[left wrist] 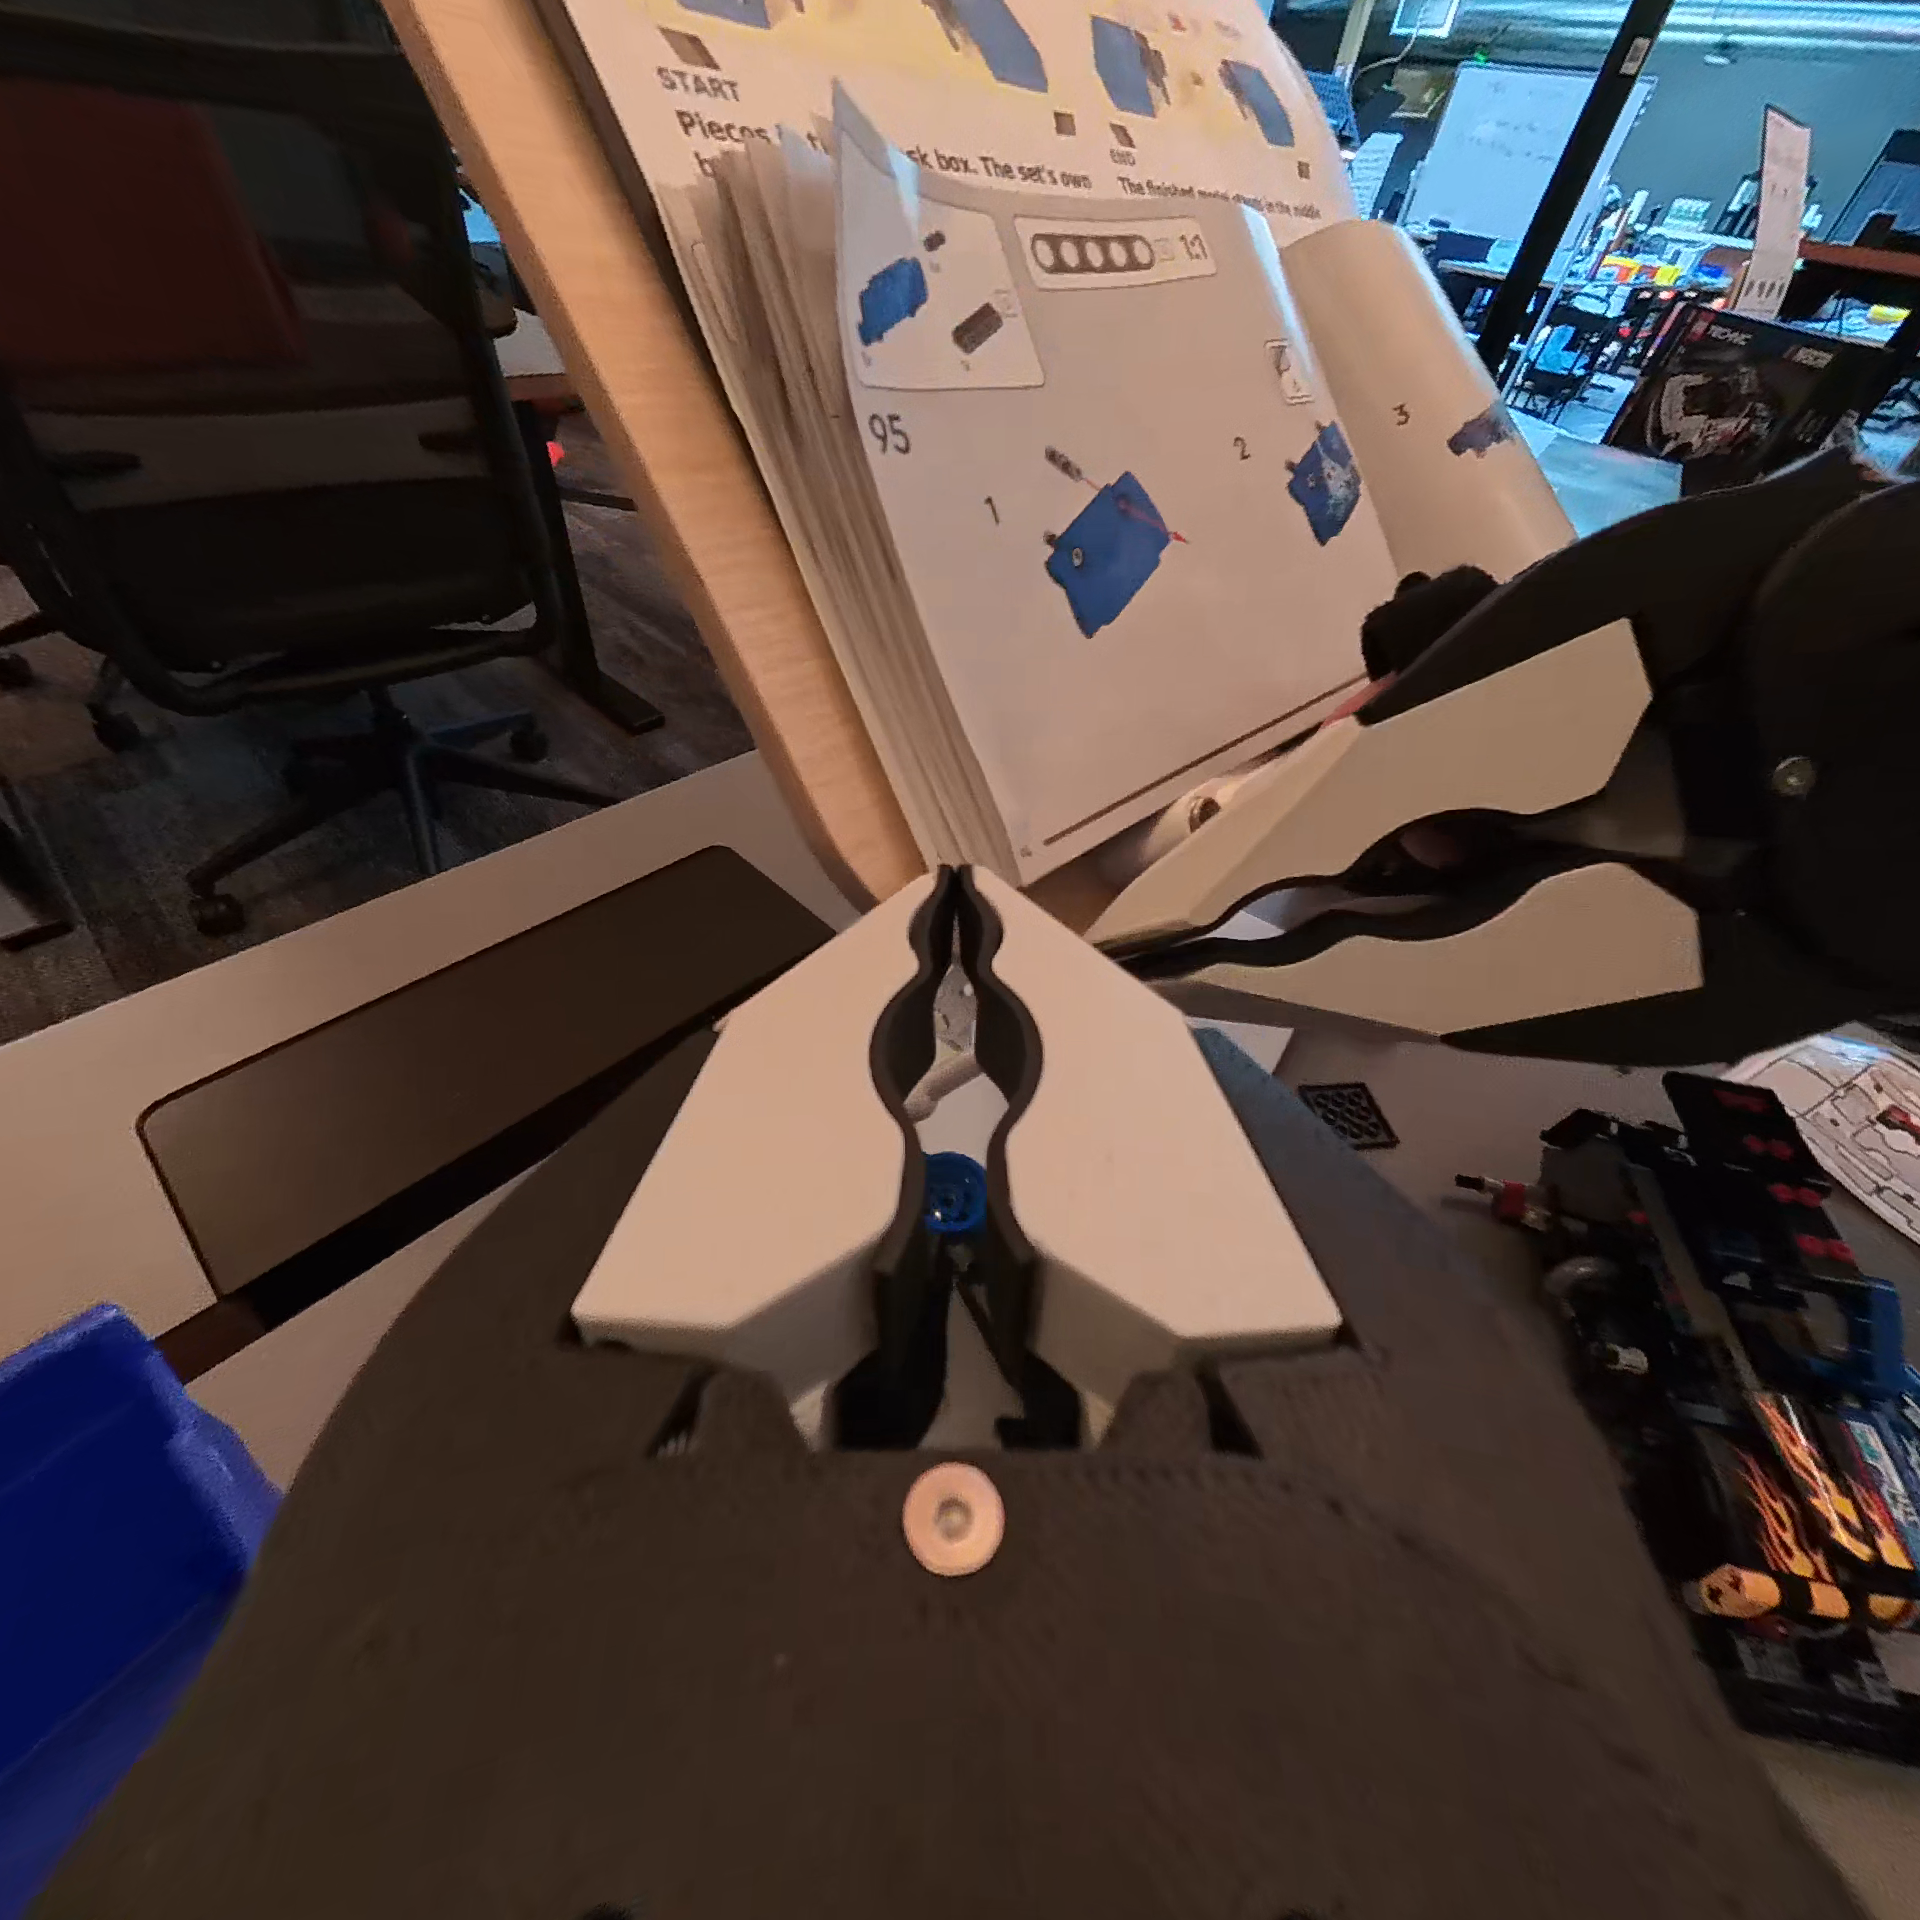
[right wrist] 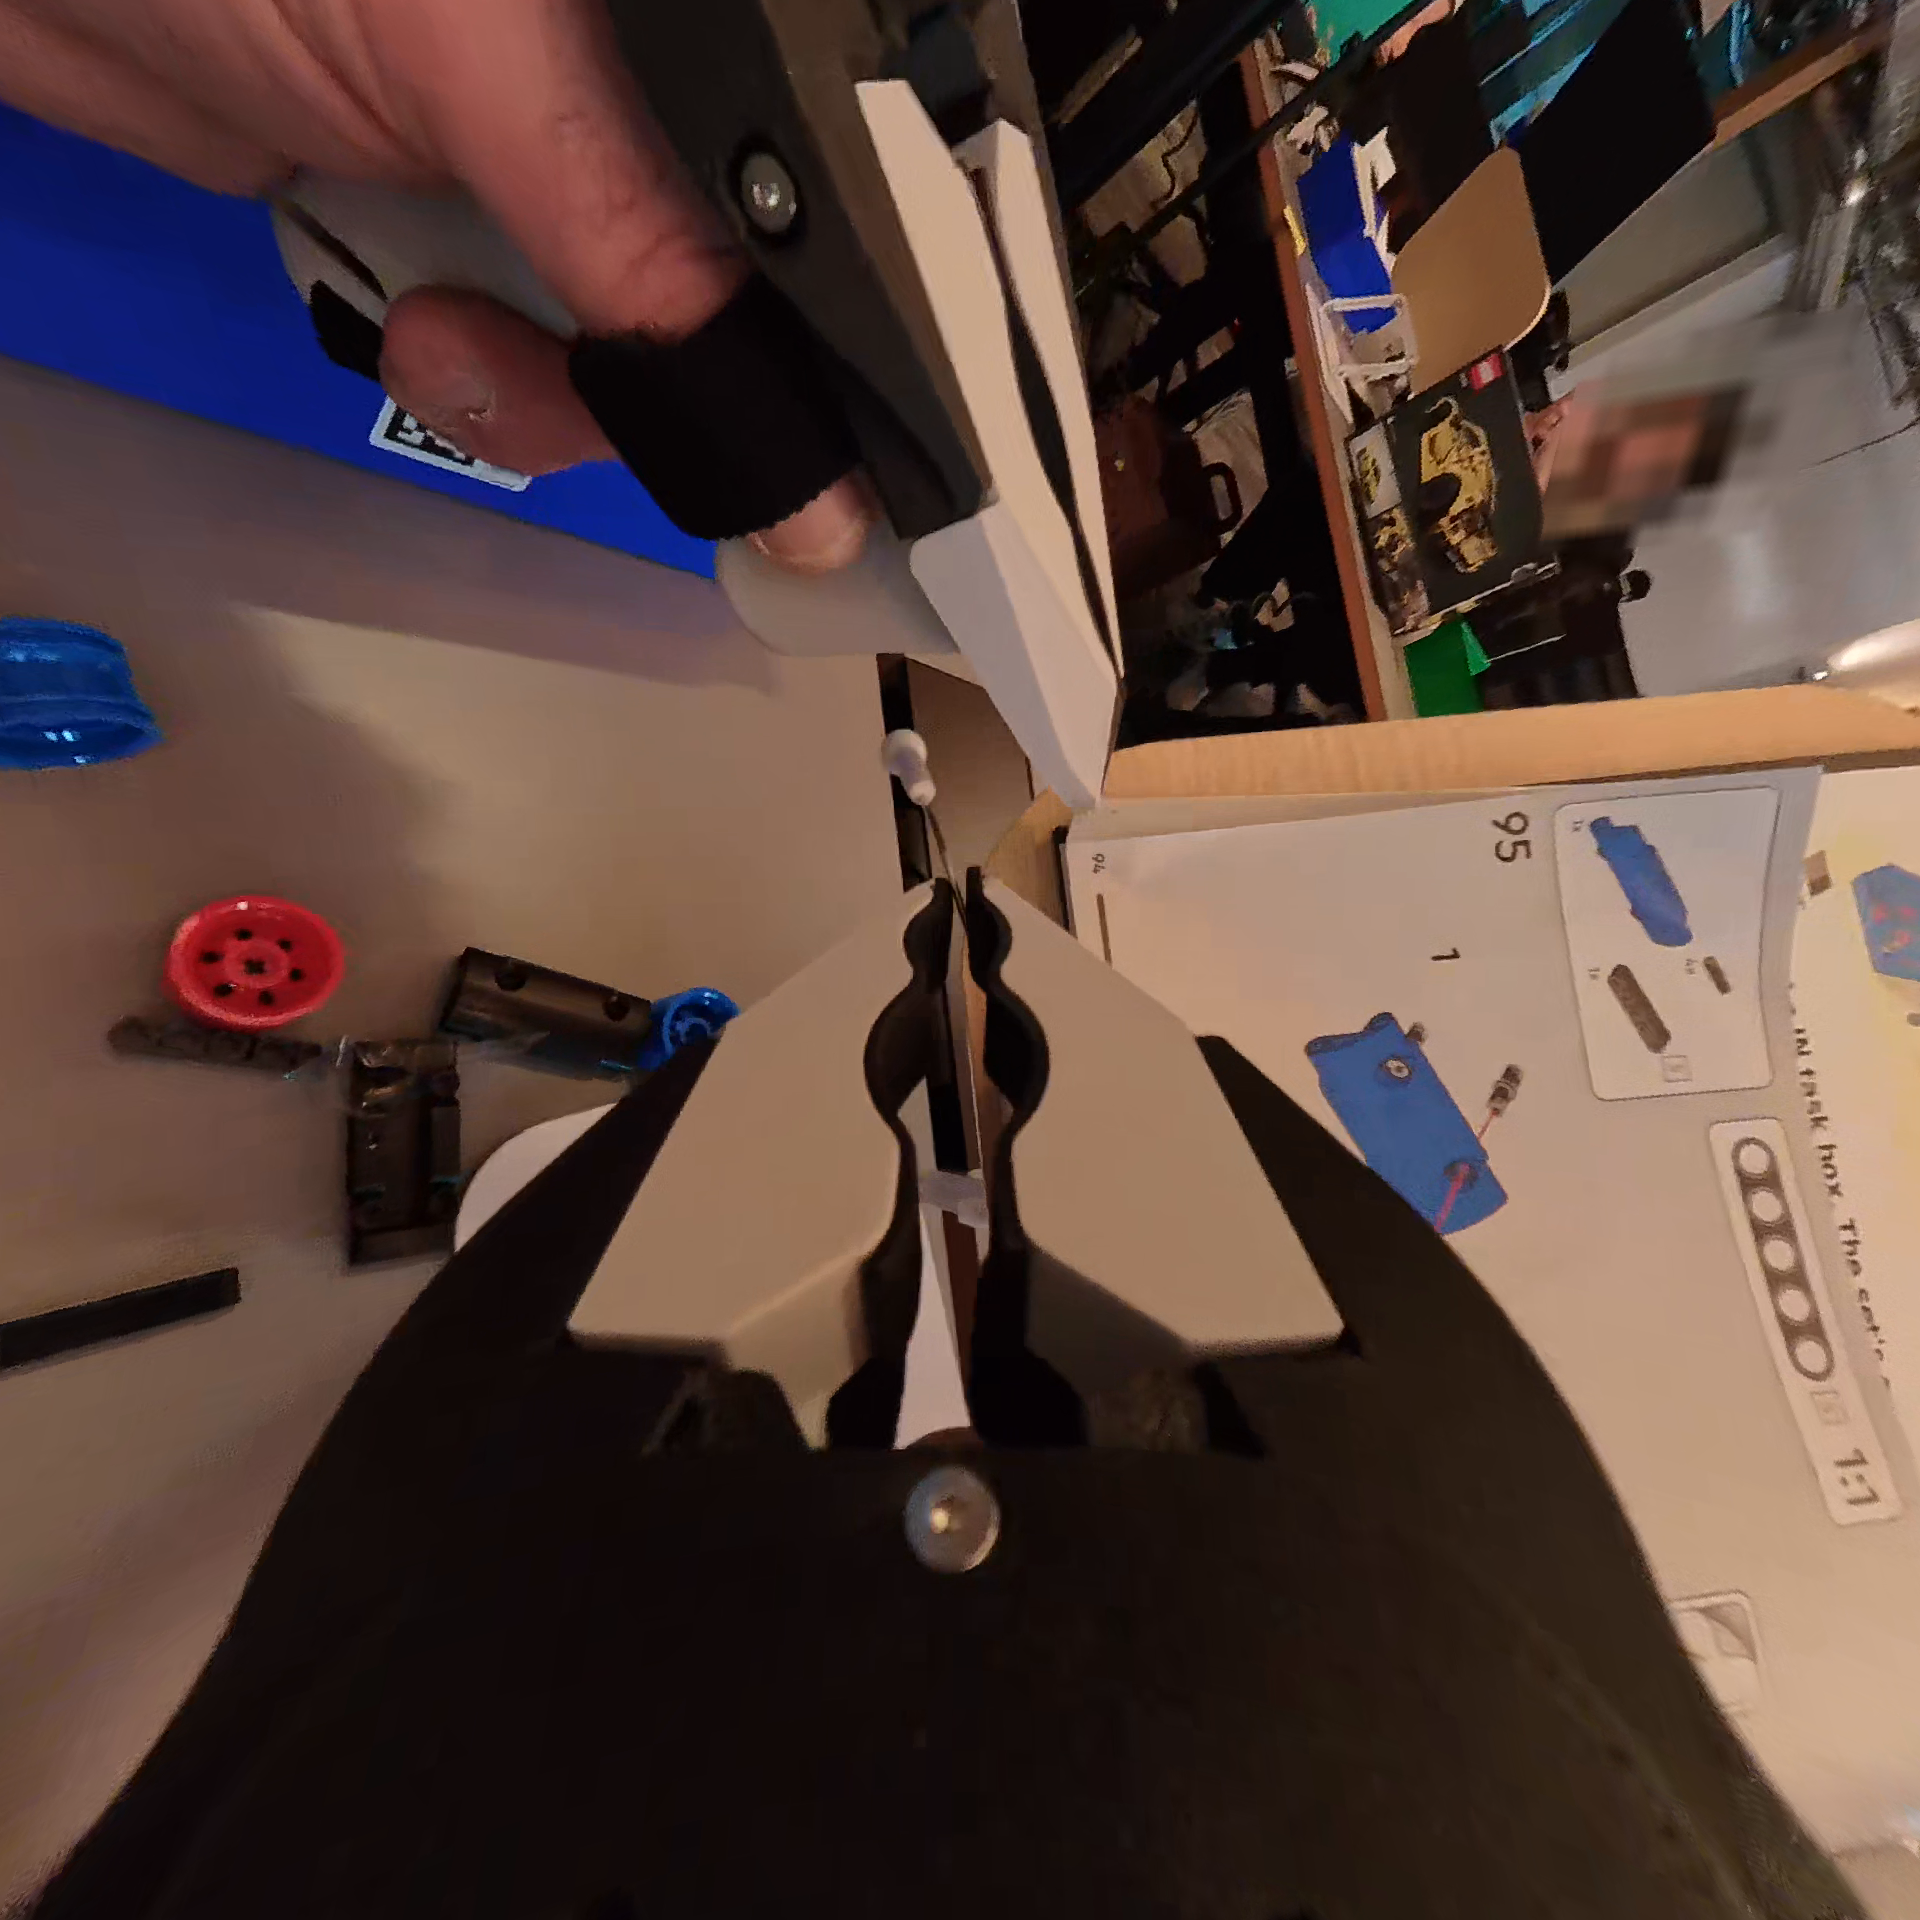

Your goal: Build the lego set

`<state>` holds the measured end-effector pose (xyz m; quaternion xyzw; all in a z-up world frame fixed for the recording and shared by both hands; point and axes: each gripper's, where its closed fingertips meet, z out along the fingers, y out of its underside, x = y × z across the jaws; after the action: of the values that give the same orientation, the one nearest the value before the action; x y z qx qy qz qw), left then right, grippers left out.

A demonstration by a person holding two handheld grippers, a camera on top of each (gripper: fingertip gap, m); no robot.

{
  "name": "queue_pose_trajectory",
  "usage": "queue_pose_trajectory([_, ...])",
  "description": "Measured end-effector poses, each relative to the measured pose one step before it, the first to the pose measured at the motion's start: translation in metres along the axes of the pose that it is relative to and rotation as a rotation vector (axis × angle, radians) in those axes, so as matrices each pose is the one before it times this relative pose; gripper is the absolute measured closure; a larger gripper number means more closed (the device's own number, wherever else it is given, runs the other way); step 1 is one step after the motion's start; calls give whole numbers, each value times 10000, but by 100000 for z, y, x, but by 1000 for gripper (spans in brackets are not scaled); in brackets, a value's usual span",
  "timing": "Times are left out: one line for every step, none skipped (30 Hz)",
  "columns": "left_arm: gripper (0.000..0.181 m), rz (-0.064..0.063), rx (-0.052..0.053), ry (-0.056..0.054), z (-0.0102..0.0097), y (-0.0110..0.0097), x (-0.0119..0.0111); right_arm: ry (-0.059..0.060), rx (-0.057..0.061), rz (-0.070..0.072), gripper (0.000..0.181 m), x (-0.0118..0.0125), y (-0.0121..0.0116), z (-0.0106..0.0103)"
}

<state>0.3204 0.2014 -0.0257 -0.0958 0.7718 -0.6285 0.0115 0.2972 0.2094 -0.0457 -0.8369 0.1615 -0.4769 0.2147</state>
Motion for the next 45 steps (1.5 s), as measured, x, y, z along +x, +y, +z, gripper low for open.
queue_pose_trajectory([181,-54,-22,-32,-3,-80,-153,-142,26,209,181,35,-36,-16])
queue_pose_trajectory([181,-10,-34,-73,-2,-93,-204,-134,42,132,181,-3,-53,-53])
queue_pose_trajectory([181,36,-9,-93,-22,-166,-214,-70,110,157,181,80,-103,-69])
queue_pose_trajectory([180,7,16,-86,-23,-220,-216,-123,100,279,181,24,-55,-45])
queue_pose_trajectory([176,-55,-10,-86,3,-230,-229,-155,118,303,181,-27,-45,-65])
queue_pose_trajectory([174,-19,76,2,-24,-395,-48,-65,161,212,181,79,-115,-93])
queue_pose_trajectory([173,20,113,12,-34,-491,32,-60,60,150,181,17,-55,-66])
queue_pose_trajectory([170,41,53,48,48,-438,113,-41,4,127,181,4,-16,-1])
queue_pose_trajectory([165,43,-59,5,122,-312,49,20,78,132,181,78,-97,-37])
queue_pose_trajectory([162,86,-49,-3,137,-336,49,-2,126,200,181,124,-121,-43])
queue_pose_trajectory([161,80,29,13,143,-448,46,-29,140,255,181,127,-117,-70])
queue_pose_trajectory([157,40,-14,64,243,-380,69,11,151,237,181,146,-138,-90])
queue_pose_trajectory([152,71,-162,-4,354,-179,-56,127,208,185,181,235,-220,-135])
queue_pose_trajectory([150,167,-224,-85,391,-119,-183,90,116,145,181,121,-79,-41])
queue_pose_trajectory([147,167,-193,-70,410,-167,-184,78,67,159,181,68,7,26])
queue_pose_trajectory([149,136,-108,78,341,-293,20,111,115,153,181,97,-50,5])
queue_pose_trajectory([149,96,-74,-41,236,-416,-183,69,117,194,181,81,-28,-9])
queue_pose_trajectory([148,121,-40,-144,132,-493,-297,26,132,234,181,53,-68,-55])
queue_pose_trajectory([147,135,-96,-110,116,-370,-220,39,179,310,181,123,-145,-80])
queue_pose_trajectory([146,202,-137,-144,94,-240,-218,20,171,320,181,128,-117,-80])
queue_pose_trajectory([147,287,-143,-212,45,-140,-266,26,184,309,181,175,-141,-87])
queue_pose_trajectory([148,263,-106,-154,6,-75,-157,54,184,305,181,214,-178,-132])
queue_pose_trajectory([150,141,-76,-44,-16,1,-21,100,157,303,181,280,-196,-129])
queue_pose_trajectory([153,69,-43,-72,-33,14,-120,107,146,256,181,297,-171,-139])
queue_pose_trajectory([156,77,-24,-103,-34,44,-160,50,143,277,181,230,-141,-124])
queue_pose_trajectory([157,53,-24,-55,-51,48,-132,56,162,339,181,283,-149,-126])
queue_pose_trajectory([159,-37,13,-57,-84,-5,-193,33,150,408,181,294,-147,-140])
queue_pose_trajectory([161,-100,49,-75,-72,-23,-282,29,170,462,181,355,-168,-158])
queue_pose_trajectory([165,-109,66,-58,-43,-31,-278,17,174,447,181,347,-151,-180])
queue_pose_trajectory([167,-107,76,40,-19,-16,-117,29,149,352,181,322,-136,-190])
queue_pose_trajectory([168,-102,73,55,-1,-52,-32,58,112,229,181,238,-88,-164])
queue_pose_trajectory([167,-39,47,22,14,-78,32,57,142,236,181,182,-92,-169])
queue_pose_trajectory([167,15,-4,-13,23,-53,40,23,147,267,181,155,-76,-167])
queue_pose_trajectory([166,22,-35,-46,41,-35,11,56,170,303,181,262,-109,-218])
queue_pose_trajectory([166,29,-24,-42,33,-26,17,13,181,405,181,268,-100,-227])
queue_pose_trajectory([165,21,15,-42,39,-61,7,-10,173,451,181,264,-90,-232])
queue_pose_trajectory([165,8,1,-22,26,-16,13,36,122,313,181,227,-67,-234])
queue_pose_trajectory([166,-22,6,9,-8,-23,13,61,68,132,181,150,-18,-169])
queue_pose_trajectory([166,-43,9,19,-24,-9,17,-5,-55,64,181,1,59,-7])
queue_pose_trajectory([165,-45,0,-17,-28,23,-21,24,-161,73,181,65,55,53])
queue_pose_trajectory([163,-23,-5,-48,-46,39,-21,31,-150,81,181,98,3,64])
queue_pose_trajectory([160,-5,27,-94,-122,-4,-24,-45,-189,18,181,-40,84,140])
queue_pose_trajectory([154,5,42,-147,-201,-23,-72,-31,-300,-86,181,-109,142,148])
queue_pose_trajectory([152,7,98,-67,-318,-91,80,35,-274,-220,176,-97,69,38])
queue_pose_trajectory([151,16,115,-116,-439,-101,11,0,-167,-234,166,-169,-15,-102])
